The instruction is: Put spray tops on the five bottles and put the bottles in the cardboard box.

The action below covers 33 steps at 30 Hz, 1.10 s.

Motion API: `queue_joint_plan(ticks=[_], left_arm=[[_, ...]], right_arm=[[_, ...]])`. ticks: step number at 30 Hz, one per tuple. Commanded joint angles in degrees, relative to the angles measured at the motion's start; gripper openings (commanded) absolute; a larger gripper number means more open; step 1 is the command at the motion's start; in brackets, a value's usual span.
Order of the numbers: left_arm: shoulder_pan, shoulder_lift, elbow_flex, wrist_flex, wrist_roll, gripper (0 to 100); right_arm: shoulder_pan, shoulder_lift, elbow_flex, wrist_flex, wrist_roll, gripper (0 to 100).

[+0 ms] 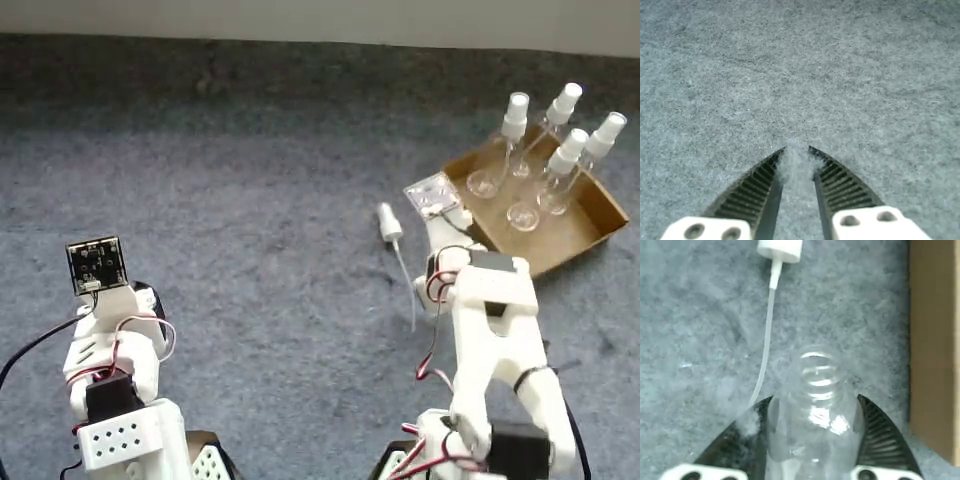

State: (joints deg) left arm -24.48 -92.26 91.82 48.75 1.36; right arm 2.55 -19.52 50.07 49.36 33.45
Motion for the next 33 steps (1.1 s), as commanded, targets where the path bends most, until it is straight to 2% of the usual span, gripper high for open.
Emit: queue_joint_plan(ticks=[1,6,11,21,33], left_arm=[[1.10,-0.75,0.04,-0.88,0.35,4],[1.19,-0.75,0.13,-0.88,0.35,4],[1.19,-0.75,0.13,-0.97,0.35,4],[1.19,-0.75,0.13,-0.97,0.26,4],[1.19,-0.75,0.13,-0.97,0.26,4]], right_arm=[[0.75,9.01,-3.21,-3.74,0.53,16.3],[0.75,20.26,-11.74,-4.26,0.26,16.3],[0.40,23.78,-15.69,-4.26,-3.60,16.3],[-10.33,22.20,-15.25,-3.47,-3.52,16.3],[-12.44,16.57,-14.29,19.21,-3.16,16.3]])
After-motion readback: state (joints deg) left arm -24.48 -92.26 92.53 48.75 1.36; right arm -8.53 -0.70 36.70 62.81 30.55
